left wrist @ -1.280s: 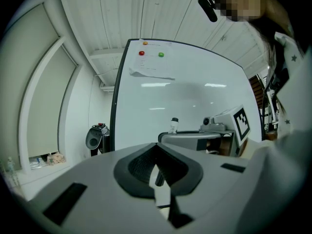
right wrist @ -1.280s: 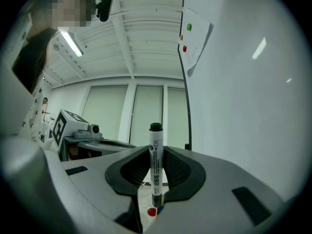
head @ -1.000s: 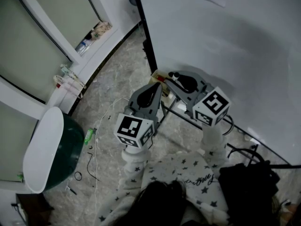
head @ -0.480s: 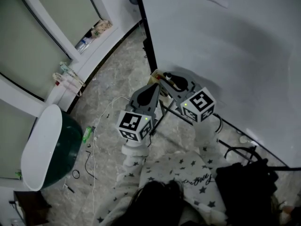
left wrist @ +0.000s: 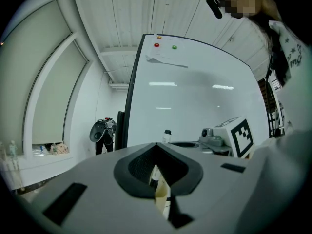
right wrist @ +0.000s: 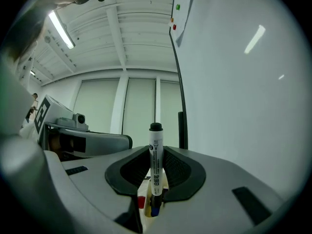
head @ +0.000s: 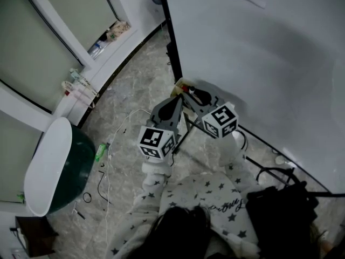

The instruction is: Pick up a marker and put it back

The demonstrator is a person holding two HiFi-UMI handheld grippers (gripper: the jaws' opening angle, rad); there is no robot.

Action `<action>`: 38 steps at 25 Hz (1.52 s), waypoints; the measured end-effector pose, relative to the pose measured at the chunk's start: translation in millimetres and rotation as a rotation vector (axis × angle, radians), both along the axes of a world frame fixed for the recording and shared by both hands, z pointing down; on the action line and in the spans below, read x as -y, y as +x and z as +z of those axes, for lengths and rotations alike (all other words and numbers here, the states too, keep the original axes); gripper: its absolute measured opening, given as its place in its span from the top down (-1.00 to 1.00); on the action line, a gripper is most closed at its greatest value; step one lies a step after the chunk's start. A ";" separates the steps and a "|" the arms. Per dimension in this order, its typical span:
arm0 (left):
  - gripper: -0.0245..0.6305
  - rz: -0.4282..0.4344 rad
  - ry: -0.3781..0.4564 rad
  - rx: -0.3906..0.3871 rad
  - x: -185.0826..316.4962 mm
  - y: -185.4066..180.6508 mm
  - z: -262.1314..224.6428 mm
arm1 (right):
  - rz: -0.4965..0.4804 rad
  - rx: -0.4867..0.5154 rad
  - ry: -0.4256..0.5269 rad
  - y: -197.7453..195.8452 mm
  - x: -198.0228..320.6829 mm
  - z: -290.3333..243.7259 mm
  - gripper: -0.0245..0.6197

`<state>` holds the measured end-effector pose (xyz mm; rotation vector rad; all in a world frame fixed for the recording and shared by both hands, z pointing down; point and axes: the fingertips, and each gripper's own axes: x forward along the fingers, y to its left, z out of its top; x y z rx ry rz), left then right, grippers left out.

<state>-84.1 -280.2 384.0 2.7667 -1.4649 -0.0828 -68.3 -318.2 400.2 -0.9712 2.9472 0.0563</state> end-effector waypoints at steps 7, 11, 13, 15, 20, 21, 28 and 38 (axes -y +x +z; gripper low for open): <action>0.92 -0.008 -0.027 0.007 4.6 -2.1 18.3 | 0.023 -0.019 -0.027 -3.0 3.4 29.3 0.67; 0.92 -0.010 -0.034 0.015 6.8 -1.6 27.8 | 0.038 -0.028 -0.030 -1.4 4.8 41.1 0.67; 0.92 -0.008 -0.039 0.014 7.3 -0.6 32.0 | 0.044 -0.024 -0.038 -0.7 4.7 45.6 0.67; 0.92 -0.004 -0.044 0.016 7.2 0.4 35.1 | 0.048 -0.020 -0.040 -0.5 3.6 49.5 0.67; 0.92 0.000 -0.046 0.019 6.8 1.9 36.9 | 0.046 -0.045 -0.036 -1.9 -1.5 58.7 0.67; 0.92 -0.003 -0.044 0.019 7.0 1.3 36.3 | 0.044 -0.048 -0.039 -2.7 -2.6 60.0 0.67; 0.92 -0.017 -0.036 0.021 7.7 -1.2 33.9 | 0.045 -0.049 -0.033 -4.0 -6.2 61.6 0.67; 0.92 -0.007 -0.035 0.023 6.5 2.2 35.9 | 0.028 -0.044 -0.021 -5.0 -11.6 59.1 0.67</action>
